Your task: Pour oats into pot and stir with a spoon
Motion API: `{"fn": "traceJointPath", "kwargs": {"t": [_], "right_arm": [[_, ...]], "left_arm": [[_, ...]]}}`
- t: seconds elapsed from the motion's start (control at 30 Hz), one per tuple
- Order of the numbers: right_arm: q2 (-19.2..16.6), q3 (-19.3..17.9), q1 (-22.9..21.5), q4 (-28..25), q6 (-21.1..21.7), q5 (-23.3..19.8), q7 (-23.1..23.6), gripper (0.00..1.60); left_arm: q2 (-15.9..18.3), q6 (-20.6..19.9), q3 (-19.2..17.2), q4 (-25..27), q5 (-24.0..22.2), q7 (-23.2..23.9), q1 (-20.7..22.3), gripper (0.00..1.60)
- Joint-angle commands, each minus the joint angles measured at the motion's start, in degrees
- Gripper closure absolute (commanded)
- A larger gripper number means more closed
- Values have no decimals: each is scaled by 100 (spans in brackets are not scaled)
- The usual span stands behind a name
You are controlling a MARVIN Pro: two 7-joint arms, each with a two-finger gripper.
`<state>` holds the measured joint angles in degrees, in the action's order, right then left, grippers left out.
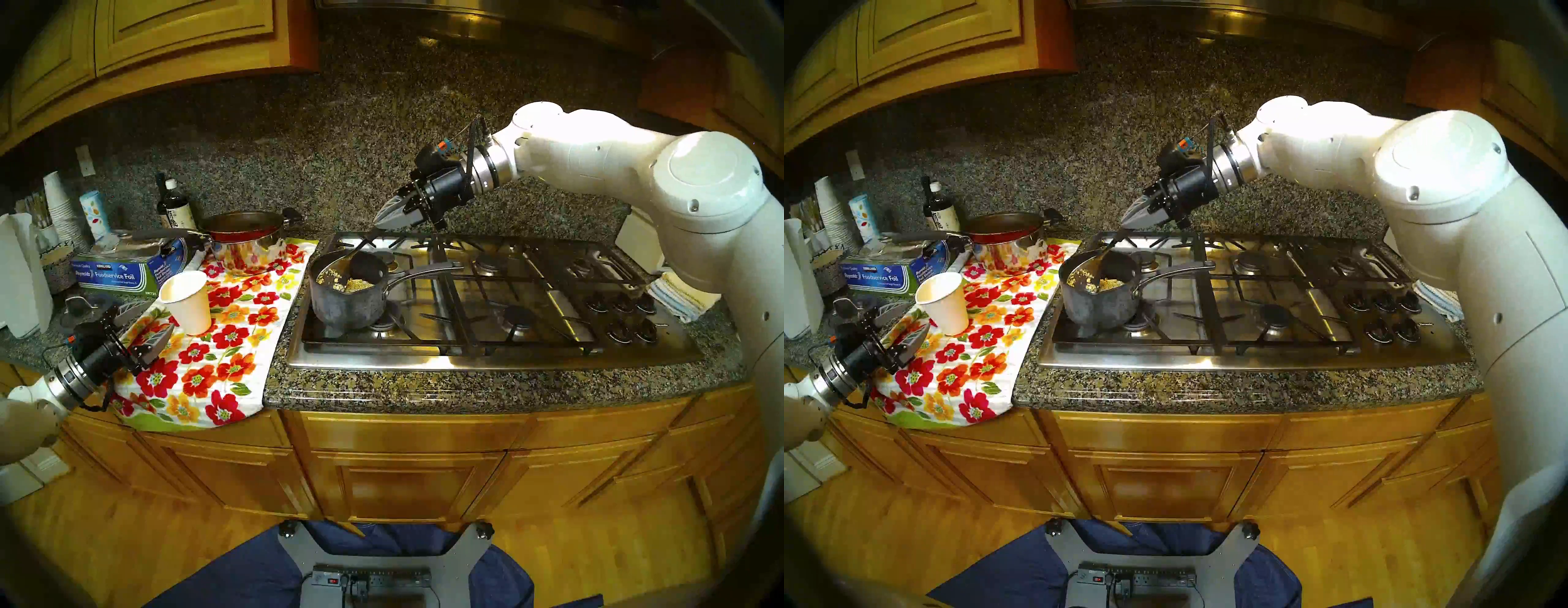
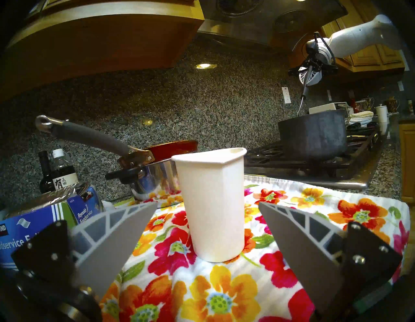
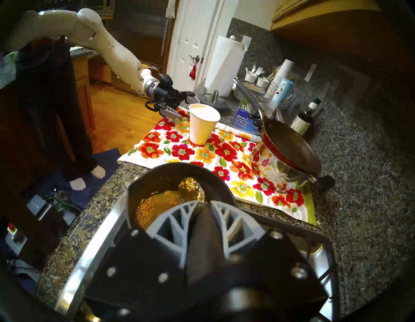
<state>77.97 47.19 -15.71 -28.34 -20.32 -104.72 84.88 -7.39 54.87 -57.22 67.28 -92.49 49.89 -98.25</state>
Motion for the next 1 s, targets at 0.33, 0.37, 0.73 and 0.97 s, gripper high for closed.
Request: {"fn": "traceJointPath", "kwargs": {"t": [0.33, 0.37, 0.73, 0.97], "right_arm": [[-845, 106, -719, -1144, -177, 223, 12, 160], [-896, 135, -733, -1203, -194, 248, 12, 160], [-985, 401, -645, -1080, -393, 493, -48, 160], [-731, 390, -482, -792, -431, 465, -198, 160]], "left_arm": [[83, 13, -218, 2, -21, 621, -3, 0], [83, 13, -224, -2, -30, 645, -7, 0], [83, 13, -329, 19, 3, 591, -105, 0], [83, 13, -427, 30, 8, 593, -196, 0]]}}
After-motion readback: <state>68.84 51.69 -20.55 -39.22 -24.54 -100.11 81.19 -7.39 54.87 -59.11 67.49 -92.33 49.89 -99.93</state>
